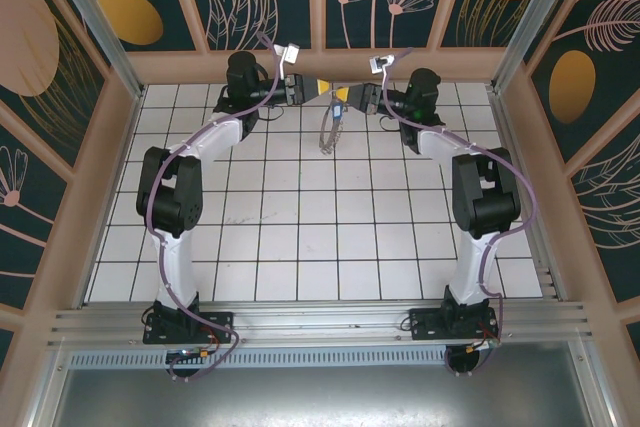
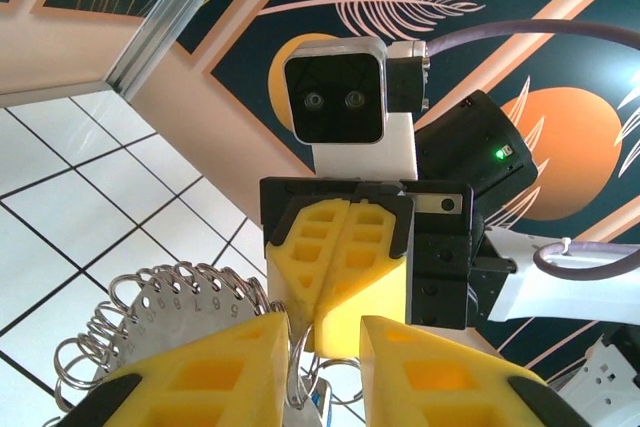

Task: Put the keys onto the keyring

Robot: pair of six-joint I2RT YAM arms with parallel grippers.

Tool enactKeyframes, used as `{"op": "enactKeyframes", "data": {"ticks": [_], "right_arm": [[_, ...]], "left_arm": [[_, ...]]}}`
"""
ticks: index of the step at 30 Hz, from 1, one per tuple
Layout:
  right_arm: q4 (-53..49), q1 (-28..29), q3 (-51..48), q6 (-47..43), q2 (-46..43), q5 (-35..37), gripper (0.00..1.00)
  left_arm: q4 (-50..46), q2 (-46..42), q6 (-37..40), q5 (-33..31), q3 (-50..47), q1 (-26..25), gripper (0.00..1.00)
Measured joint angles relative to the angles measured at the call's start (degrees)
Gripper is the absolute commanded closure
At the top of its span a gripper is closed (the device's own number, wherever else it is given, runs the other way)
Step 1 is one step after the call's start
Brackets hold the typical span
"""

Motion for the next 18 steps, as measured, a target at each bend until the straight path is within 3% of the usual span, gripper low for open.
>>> {"op": "enactKeyframes", "data": {"ticks": [18], "right_arm": [[0.0, 0.7, 1.1, 0.0, 0.1, -0.4, 1.0]], "left_arm": [[-0.2, 0.1, 0.0, 1.0, 0.0, -0.8, 0.78]]}}
